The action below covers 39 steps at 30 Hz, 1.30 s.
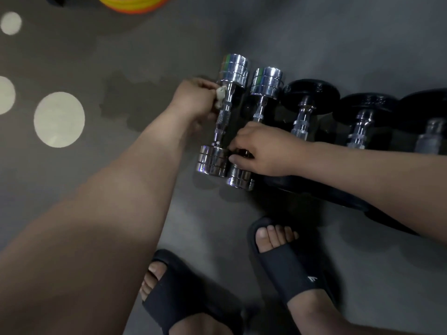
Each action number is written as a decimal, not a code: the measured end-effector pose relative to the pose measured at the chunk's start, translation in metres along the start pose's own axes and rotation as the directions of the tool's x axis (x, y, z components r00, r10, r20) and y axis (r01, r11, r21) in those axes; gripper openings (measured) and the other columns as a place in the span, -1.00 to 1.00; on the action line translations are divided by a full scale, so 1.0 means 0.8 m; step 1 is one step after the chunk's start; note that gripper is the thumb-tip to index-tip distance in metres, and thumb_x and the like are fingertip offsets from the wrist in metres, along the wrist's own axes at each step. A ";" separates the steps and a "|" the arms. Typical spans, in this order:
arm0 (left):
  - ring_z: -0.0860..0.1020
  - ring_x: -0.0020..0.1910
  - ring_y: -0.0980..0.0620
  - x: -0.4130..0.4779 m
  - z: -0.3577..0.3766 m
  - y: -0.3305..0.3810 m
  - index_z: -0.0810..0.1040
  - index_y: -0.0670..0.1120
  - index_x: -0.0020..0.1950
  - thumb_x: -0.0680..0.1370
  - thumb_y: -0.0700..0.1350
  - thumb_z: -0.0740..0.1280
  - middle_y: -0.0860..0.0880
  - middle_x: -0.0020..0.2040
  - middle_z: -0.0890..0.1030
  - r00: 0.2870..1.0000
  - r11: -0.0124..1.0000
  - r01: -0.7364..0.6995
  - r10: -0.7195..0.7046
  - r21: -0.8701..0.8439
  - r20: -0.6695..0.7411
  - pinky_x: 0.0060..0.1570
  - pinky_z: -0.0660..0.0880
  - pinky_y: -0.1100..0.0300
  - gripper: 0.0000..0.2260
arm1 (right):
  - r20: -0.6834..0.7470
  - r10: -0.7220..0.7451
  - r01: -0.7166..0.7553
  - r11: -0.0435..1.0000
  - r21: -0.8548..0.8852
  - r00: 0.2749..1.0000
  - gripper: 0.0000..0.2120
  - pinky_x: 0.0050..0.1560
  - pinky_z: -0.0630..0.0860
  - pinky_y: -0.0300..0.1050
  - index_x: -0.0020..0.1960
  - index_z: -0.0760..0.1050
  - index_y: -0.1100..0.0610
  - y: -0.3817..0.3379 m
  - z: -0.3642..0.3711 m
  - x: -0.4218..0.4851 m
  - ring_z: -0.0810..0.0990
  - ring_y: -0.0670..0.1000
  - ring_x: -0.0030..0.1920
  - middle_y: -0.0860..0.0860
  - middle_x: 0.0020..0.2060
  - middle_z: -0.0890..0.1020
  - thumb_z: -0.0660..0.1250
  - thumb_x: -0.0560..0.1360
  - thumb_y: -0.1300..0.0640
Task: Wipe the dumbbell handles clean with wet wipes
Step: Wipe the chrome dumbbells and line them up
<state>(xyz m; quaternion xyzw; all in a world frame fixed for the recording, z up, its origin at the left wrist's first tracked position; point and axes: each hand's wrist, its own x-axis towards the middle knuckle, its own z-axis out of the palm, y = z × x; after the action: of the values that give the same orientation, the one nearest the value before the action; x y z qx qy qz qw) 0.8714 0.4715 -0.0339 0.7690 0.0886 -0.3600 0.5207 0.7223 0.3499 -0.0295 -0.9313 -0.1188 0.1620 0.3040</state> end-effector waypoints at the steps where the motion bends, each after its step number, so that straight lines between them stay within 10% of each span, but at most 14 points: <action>1: 0.51 -0.39 0.01 0.001 0.001 0.002 0.58 -0.09 -0.24 0.54 -0.25 0.43 -0.10 -0.35 0.58 1.000 0.999 -0.019 0.020 0.038 -0.023 -0.22 0.54 0.06 -0.83 | 0.013 0.004 -0.004 1.000 -0.001 1.000 -0.68 0.06 0.51 0.02 0.10 0.62 0.10 -0.001 0.000 0.000 0.48 0.06 0.04 0.01 -0.13 0.59 0.27 0.60 -0.12; 10: 0.54 -0.41 0.08 -0.026 -0.030 -0.035 0.59 -0.12 -0.16 0.53 -0.26 0.44 -0.09 -0.29 0.62 0.985 0.921 -0.170 0.151 0.350 0.081 -0.32 0.54 0.21 -0.90 | -0.005 -0.005 0.005 1.000 -0.001 1.000 -0.59 0.00 0.54 0.03 -0.03 0.59 0.09 -0.002 0.000 0.001 0.47 0.01 -0.01 -0.04 -0.18 0.57 0.14 0.56 -0.19; 18: 0.57 -0.23 0.11 -0.029 -0.026 -0.035 0.64 -0.06 -0.16 0.50 -0.23 0.47 -0.11 -0.14 0.71 0.964 0.901 -0.254 0.265 0.352 0.020 -0.14 0.57 0.16 -0.91 | -0.265 0.116 -0.080 0.987 0.142 0.957 -0.84 -0.05 0.54 -0.04 0.03 0.62 0.11 0.004 -0.001 -0.006 0.55 0.01 -0.06 -0.03 -0.13 0.58 0.31 0.50 0.15; 39: 0.55 -0.12 0.12 -0.112 -0.039 -0.102 0.42 0.02 0.06 0.32 -0.07 0.57 -0.02 0.10 0.54 0.962 0.830 -0.275 0.239 0.486 0.134 -0.17 0.40 0.35 -0.57 | -0.135 0.142 -0.145 0.989 -0.012 0.981 -0.68 -0.05 0.54 0.02 0.24 0.49 -0.04 -0.010 -0.002 0.028 0.56 0.09 0.01 -0.01 0.01 0.54 0.30 0.49 0.11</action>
<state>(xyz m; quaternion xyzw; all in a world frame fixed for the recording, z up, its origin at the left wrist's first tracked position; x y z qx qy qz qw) 0.7789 0.5565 -0.0298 0.8697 -0.1296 -0.3231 0.3499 0.7427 0.3625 -0.0290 -0.9494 -0.0324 0.1193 0.2886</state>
